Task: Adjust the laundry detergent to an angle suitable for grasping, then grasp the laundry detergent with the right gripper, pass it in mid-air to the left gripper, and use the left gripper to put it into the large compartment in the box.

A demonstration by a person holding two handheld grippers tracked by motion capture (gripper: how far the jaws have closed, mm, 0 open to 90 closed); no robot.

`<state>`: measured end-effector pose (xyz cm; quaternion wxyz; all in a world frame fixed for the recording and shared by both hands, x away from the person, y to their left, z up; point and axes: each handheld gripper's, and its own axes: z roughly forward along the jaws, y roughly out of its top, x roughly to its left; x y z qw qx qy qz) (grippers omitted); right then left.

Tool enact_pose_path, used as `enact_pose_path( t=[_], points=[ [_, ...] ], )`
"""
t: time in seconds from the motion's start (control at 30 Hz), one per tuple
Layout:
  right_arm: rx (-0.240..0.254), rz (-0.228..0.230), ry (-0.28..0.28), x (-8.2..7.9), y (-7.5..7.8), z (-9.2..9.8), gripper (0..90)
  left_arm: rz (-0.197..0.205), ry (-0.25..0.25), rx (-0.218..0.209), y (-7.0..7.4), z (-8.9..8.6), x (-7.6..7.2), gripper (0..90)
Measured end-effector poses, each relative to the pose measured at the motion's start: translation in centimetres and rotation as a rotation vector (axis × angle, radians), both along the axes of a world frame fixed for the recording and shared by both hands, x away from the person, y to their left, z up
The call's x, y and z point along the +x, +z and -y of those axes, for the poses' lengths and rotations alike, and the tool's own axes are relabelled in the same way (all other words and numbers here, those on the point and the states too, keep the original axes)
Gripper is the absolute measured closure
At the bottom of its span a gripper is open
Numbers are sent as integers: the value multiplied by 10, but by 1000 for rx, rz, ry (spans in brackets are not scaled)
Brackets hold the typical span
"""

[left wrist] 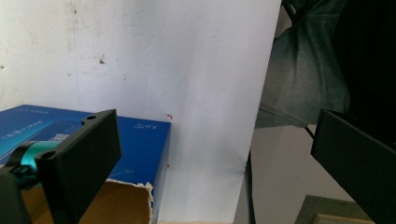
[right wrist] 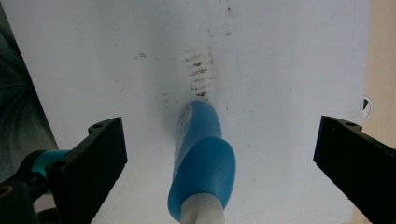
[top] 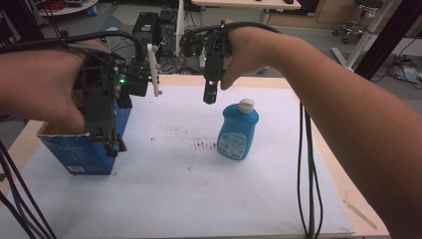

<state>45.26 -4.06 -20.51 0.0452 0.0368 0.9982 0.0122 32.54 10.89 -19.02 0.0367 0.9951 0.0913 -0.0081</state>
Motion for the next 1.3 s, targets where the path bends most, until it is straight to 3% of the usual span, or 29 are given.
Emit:
enact_pose_path(
  t=[0.33, 1.1, 1.2, 1.3],
  points=[
    [-15, 19, 8, -4, 0, 0, 16, -2, 3, -4, -3, 4, 1, 17],
    [0, -2, -9, 9, -5, 2, 16, -9, -26, 3, -8, 6, 12, 17],
    [1, 13, -26, 10, -5, 4, 16, -2, -16, -2, -9, 6, 12, 17],
    [45, 39, -60, 11, -3, 7, 16, -6, -32, 2, -10, 9, 12, 17]
  ],
)
